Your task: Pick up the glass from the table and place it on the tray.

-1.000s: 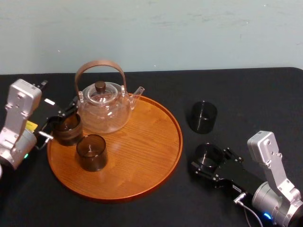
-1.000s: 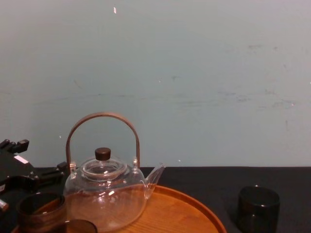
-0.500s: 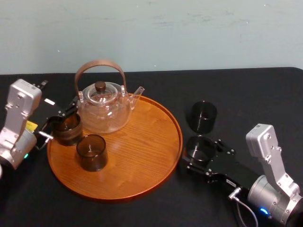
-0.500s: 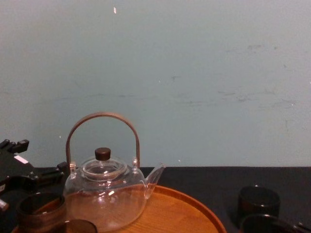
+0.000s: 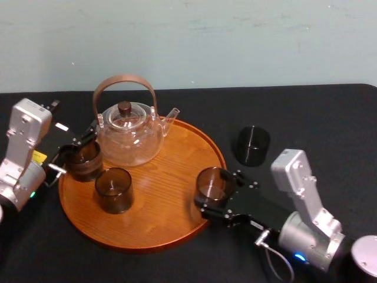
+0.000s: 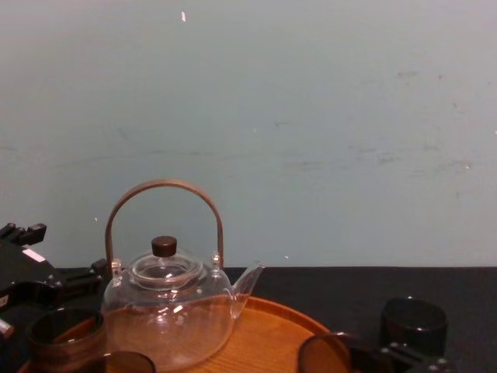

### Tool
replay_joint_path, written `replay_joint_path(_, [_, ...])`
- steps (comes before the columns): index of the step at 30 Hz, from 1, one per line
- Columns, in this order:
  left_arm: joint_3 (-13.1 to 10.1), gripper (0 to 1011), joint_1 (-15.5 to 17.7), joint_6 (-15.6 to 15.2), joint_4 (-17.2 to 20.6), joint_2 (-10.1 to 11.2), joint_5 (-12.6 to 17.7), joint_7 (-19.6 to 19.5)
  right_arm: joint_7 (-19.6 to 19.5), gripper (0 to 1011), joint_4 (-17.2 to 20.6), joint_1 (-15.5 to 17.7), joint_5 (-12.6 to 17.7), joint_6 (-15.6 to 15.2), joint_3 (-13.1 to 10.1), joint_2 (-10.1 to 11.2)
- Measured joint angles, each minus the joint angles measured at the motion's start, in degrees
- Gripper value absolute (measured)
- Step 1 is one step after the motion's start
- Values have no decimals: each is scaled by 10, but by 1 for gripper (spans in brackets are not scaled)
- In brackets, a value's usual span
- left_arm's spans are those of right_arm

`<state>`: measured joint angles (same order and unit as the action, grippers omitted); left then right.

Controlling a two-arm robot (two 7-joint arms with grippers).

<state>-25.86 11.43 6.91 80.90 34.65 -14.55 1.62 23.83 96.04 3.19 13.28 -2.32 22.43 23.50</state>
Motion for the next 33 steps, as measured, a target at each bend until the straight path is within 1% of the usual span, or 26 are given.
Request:
replay_joint_path(3, [0, 1001, 0, 0, 0, 0, 0, 0, 3, 905, -9, -11, -3, -1, 12, -6])
replay_joint_path(8, [0, 1002, 0, 0, 0, 0, 0, 0, 9, 905, -33, -39, -13, -6, 39, -22])
replay_joint_path(12, [0, 1001, 0, 0, 0, 0, 0, 0, 12, 905, -44, -50, -15, -5, 49, -28])
replay_joint_path(15, [0, 1001, 0, 0, 0, 0, 0, 0, 15, 905, -58, -63, -19, -3, 60, -37])
replay_joint_path(23, [0, 1001, 0, 0, 0, 0, 0, 0, 20, 905, -77, -84, -22, -2, 76, -48])
replay_joint_path(33, [0, 1001, 0, 0, 0, 0, 0, 0, 22, 905, -99, -100, -23, -3, 86, -57])
